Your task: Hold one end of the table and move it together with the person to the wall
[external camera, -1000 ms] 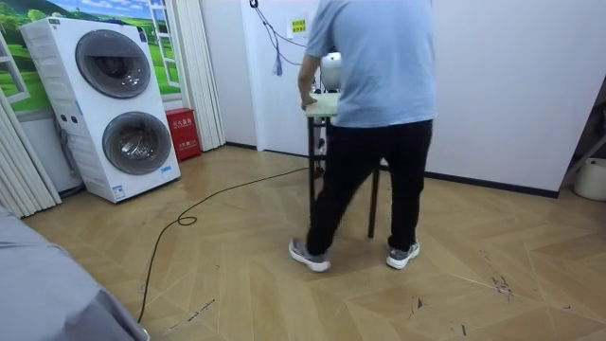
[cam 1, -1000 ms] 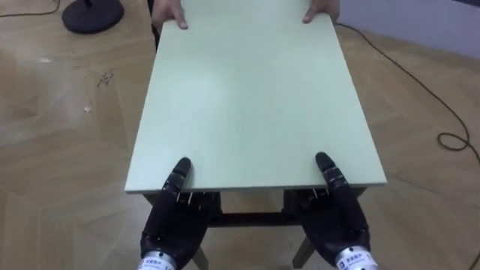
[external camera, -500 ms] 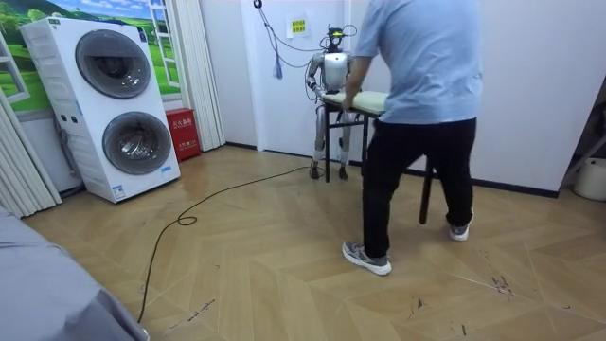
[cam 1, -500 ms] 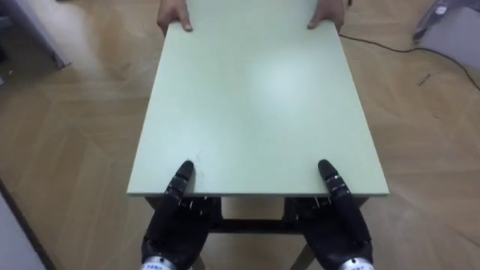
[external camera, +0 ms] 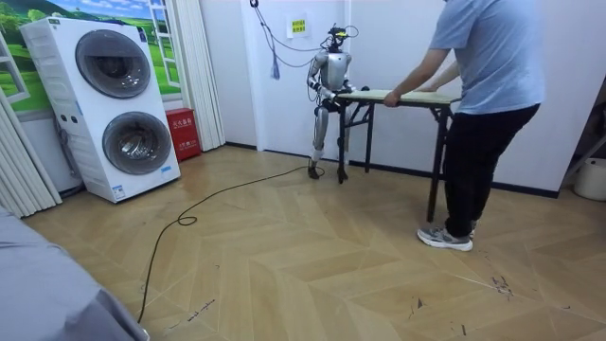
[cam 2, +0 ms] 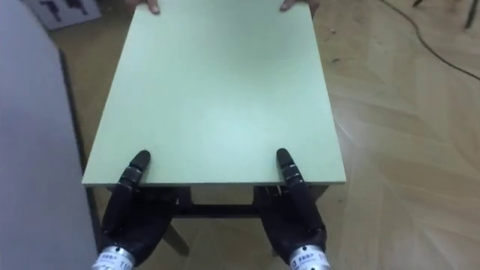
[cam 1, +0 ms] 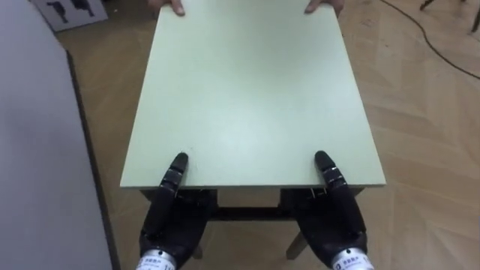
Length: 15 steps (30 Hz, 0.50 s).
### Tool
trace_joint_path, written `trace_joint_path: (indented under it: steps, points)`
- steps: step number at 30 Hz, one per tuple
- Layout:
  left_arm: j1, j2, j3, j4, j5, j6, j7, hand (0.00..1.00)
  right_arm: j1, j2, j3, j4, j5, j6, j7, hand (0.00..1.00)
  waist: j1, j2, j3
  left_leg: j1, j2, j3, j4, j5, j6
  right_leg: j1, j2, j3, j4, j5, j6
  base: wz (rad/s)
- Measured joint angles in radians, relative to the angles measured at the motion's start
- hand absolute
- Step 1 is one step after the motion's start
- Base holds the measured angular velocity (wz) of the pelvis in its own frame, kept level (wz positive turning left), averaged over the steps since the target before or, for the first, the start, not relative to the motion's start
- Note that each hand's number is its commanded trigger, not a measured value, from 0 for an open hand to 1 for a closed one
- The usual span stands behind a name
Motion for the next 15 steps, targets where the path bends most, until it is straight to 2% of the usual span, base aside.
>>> trace_joint_path:
  steps: [2,3,4,5,6,7,8,9,10,12,15]
  points:
    - [0.000,-0.003,0.006,0.000,0.000,0.000,0.000,1.00,-0.001,0.000,0.003,0.005,-0.001,0.002,0.001,1.00,0.002,0.002,0.0000,0.002,0.004,-0.046,0.002,0.005,-0.007,-0.019,0.005,-0.011,0.047,-0.006,-0.004,0.51]
    - [-0.003,-0.005,0.002,0.001,-0.001,0.001,0.000,1.00,-0.002,0.002,-0.001,0.010,-0.008,0.007,0.002,1.00,-0.015,0.004,0.0003,0.000,0.001,-0.096,0.002,0.010,-0.014,-0.032,0.031,0.021,0.033,-0.036,-0.033,0.87]
    - [-0.014,0.000,0.005,0.003,-0.007,0.004,0.000,1.00,-0.007,0.008,-0.003,0.011,-0.010,0.007,0.002,1.00,-0.022,0.005,0.0008,-0.008,-0.003,-0.125,-0.003,0.019,-0.025,-0.062,0.061,0.052,-0.039,-0.032,-0.059,1.20]
    - [-0.015,-0.002,0.009,0.008,-0.012,0.009,0.002,1.00,-0.014,0.006,-0.003,0.014,-0.015,0.010,0.002,1.00,-0.043,0.016,-0.0034,-0.017,-0.013,-0.135,-0.008,0.032,-0.032,-0.073,0.072,0.038,-0.035,0.011,-0.085,1.09]
    - [-0.014,-0.002,0.014,0.009,-0.012,0.011,0.005,1.00,-0.014,0.005,-0.004,0.014,-0.015,0.009,0.002,1.00,-0.061,0.019,-0.0056,-0.020,-0.012,-0.087,-0.025,0.047,-0.027,-0.068,0.068,0.005,-0.033,0.016,-0.080,1.20]
    - [-0.012,-0.004,0.017,0.009,-0.014,0.025,0.005,1.00,-0.014,-0.003,-0.010,0.014,-0.015,0.012,0.002,1.00,-0.083,0.018,-0.0053,-0.019,0.034,0.144,-0.078,0.084,0.016,-0.054,0.055,-0.037,-0.042,0.016,-0.080,1.10]
    - [-0.010,-0.004,0.018,0.009,-0.015,0.036,0.005,1.00,-0.013,-0.004,-0.018,0.018,-0.015,0.019,0.002,1.00,-0.090,0.018,-0.0050,-0.018,0.079,0.366,-0.109,0.104,0.048,-0.046,0.056,-0.072,-0.051,0.016,-0.080,0.91]
    - [-0.009,-0.004,0.020,0.010,-0.016,0.041,0.005,1.00,-0.013,-0.004,-0.022,0.019,-0.014,0.024,0.002,1.00,-0.090,0.018,-0.0048,-0.018,0.093,0.435,-0.114,0.108,0.054,-0.043,0.058,-0.079,-0.055,0.016,-0.081,0.48]
    - [0.001,-0.004,0.026,0.010,-0.016,0.046,0.006,1.00,-0.013,-0.007,-0.023,0.019,-0.015,0.034,0.002,1.00,-0.079,0.017,-0.0047,-0.015,0.101,0.474,-0.114,0.108,0.055,-0.044,0.061,-0.081,-0.057,0.015,-0.083,0.11]
    - [0.013,-0.004,0.027,0.010,-0.016,0.048,0.007,1.00,-0.013,-0.021,-0.022,0.019,-0.018,0.043,-0.001,1.00,-0.059,0.020,-0.0050,-0.007,0.093,0.449,-0.120,0.098,0.044,-0.040,0.063,-0.082,-0.062,0.009,-0.092,0.11]
    - [0.013,0.005,0.023,0.010,-0.016,0.052,0.023,1.00,-0.014,-0.025,-0.031,0.019,-0.022,0.053,-0.022,1.00,-0.058,0.022,-0.0058,-0.007,0.074,0.415,-0.120,0.101,0.051,-0.026,0.062,-0.108,-0.071,0.002,-0.086,0.33]
